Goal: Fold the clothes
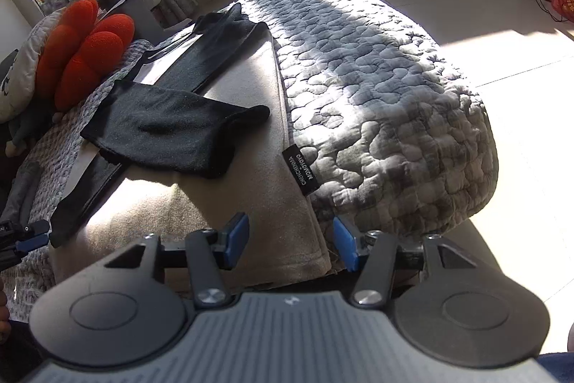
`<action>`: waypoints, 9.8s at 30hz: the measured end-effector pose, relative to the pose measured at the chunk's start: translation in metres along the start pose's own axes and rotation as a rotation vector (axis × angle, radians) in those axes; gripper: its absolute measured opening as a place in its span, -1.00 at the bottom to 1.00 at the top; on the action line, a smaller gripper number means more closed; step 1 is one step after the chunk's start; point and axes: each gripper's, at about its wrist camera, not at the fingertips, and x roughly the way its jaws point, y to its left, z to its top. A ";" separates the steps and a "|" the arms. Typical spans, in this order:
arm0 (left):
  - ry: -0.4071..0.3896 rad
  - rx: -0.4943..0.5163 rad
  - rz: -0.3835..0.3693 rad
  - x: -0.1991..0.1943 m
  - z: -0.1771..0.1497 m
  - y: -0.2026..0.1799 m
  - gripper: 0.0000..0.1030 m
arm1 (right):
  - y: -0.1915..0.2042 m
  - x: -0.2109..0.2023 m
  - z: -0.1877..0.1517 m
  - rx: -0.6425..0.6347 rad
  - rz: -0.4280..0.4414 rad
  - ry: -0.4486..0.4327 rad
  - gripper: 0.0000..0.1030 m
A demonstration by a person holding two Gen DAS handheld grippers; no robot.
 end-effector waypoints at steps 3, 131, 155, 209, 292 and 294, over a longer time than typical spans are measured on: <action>0.007 0.016 -0.022 0.003 -0.001 -0.004 -0.98 | 0.002 0.000 -0.005 -0.021 0.008 0.006 -0.99; -0.049 -0.211 -0.219 -0.027 -0.006 0.017 -0.92 | -0.012 -0.009 0.013 0.162 0.158 -0.161 -0.76; -0.027 -0.226 0.104 0.193 0.265 -0.066 -0.86 | 0.044 0.234 0.264 0.228 -0.087 -0.058 -0.75; -0.130 0.270 0.071 0.208 0.244 -0.071 -0.96 | 0.068 0.256 0.264 -0.455 -0.061 -0.093 -0.28; -0.076 0.215 0.067 0.125 0.125 -0.112 -0.35 | 0.191 0.182 0.123 -0.738 0.199 0.039 -0.03; -0.075 0.213 0.061 0.124 0.125 -0.111 -0.35 | 0.186 0.181 0.126 -0.717 0.184 0.035 -0.03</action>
